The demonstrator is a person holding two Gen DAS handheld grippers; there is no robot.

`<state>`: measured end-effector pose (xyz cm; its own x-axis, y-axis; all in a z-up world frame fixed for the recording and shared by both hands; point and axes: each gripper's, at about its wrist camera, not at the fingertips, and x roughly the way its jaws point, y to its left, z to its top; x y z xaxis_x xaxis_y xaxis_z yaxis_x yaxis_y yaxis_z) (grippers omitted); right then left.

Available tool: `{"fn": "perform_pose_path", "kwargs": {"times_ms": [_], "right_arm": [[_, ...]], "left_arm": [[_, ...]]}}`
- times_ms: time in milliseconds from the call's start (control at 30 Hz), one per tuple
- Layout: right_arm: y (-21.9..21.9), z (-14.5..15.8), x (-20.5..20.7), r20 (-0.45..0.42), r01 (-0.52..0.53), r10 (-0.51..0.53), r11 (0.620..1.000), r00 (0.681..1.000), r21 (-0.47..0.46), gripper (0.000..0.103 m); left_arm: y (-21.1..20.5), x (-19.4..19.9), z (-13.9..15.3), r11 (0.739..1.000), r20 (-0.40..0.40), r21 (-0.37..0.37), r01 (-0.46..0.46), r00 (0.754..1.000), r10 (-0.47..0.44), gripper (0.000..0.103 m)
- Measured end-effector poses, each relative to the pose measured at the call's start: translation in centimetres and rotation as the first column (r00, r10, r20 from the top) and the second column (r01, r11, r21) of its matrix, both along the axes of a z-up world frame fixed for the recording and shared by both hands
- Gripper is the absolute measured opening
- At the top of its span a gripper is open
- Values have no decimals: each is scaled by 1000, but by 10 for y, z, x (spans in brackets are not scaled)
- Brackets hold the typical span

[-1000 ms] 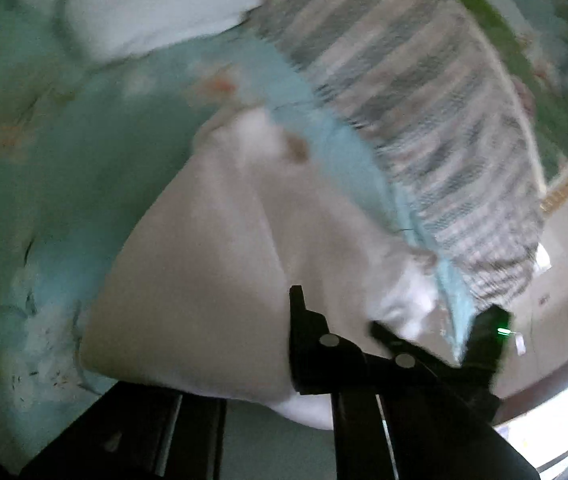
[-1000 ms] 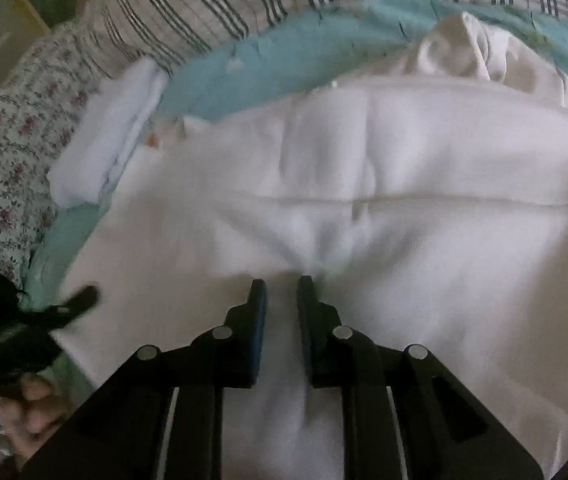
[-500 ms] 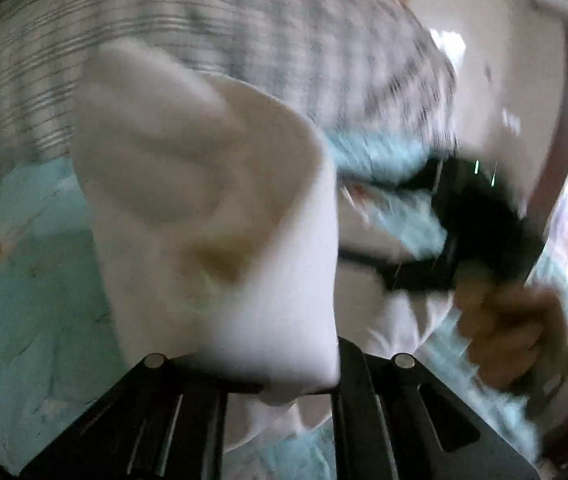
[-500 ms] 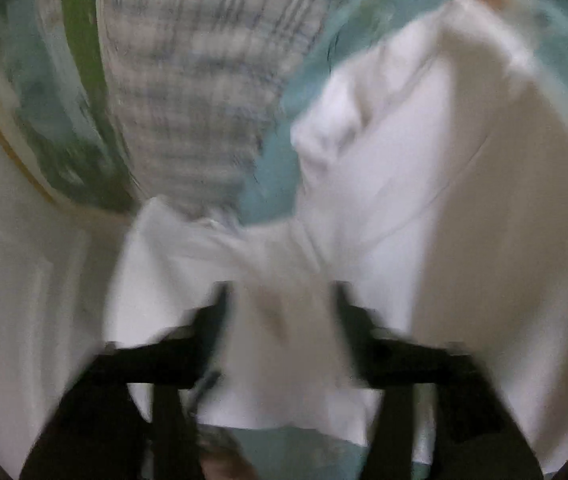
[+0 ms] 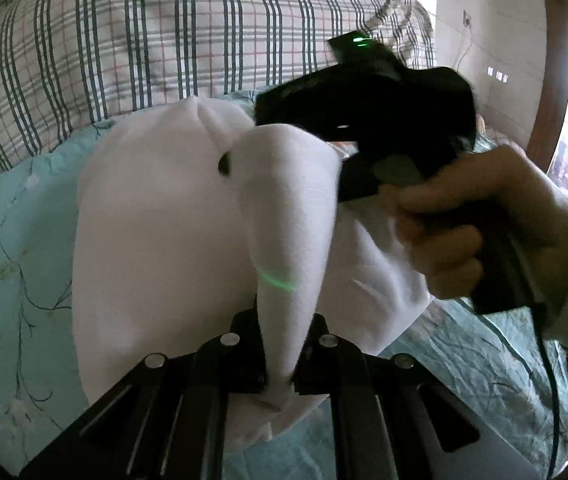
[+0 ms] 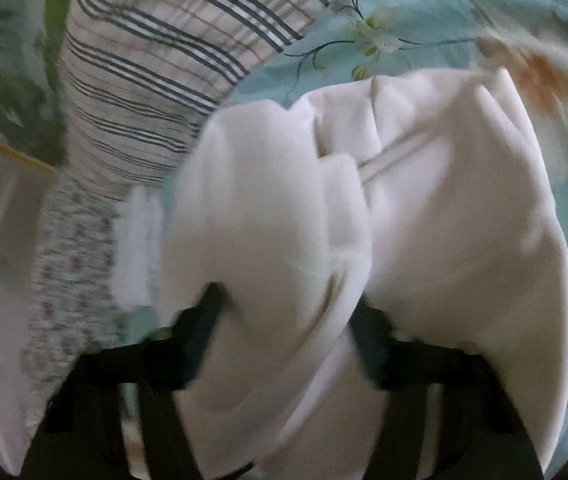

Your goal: Fold large clothes

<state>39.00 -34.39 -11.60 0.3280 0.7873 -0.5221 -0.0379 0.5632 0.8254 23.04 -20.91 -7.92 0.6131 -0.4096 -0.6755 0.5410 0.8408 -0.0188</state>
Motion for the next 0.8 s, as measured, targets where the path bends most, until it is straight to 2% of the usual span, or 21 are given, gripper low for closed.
{"fn": "perform_pose_path", "kwargs": {"times_ms": [33, 67, 200, 233, 300, 533, 633, 800], "right_arm": [[0, -2, 1, -7, -8, 8, 1000, 1000, 16, 23], [-2, 3, 1, 5, -11, 11, 999, 1000, 33, 16], [-35, 55, -20, 188, 1, -18, 996, 982, 91, 14], [-40, 64, -21, 212, 9, -26, 997, 977, 82, 14], [-56, 75, -25, 253, 28, -25, 1000, 967, -7, 14], [-71, 14, -5, 120, 20, 1, 984, 993, -174, 13], [-76, -5, -6, 102, 29, -12, 986, 995, -167, 13], [-82, -9, -9, 105, 52, -38, 989, 994, -136, 14]], "left_arm": [[-1, -2, -1, 1000, -3, -2, 2, 1000, -2, 7], [-1, -2, 2, 1000, -4, -8, 2, 1000, -2, 7], [-7, -9, 33, 994, 15, -97, 46, 999, -44, 7], [-12, -9, 39, 992, 18, -113, 63, 998, -61, 7], [-31, -7, 43, 987, 9, -127, 102, 995, -101, 7], [-64, 27, -8, 984, -165, -141, 111, 977, -134, 7], [-66, 31, -18, 981, -182, -135, 137, 970, -160, 7], [-65, 32, -15, 981, -191, -128, 143, 967, -166, 13]]}}
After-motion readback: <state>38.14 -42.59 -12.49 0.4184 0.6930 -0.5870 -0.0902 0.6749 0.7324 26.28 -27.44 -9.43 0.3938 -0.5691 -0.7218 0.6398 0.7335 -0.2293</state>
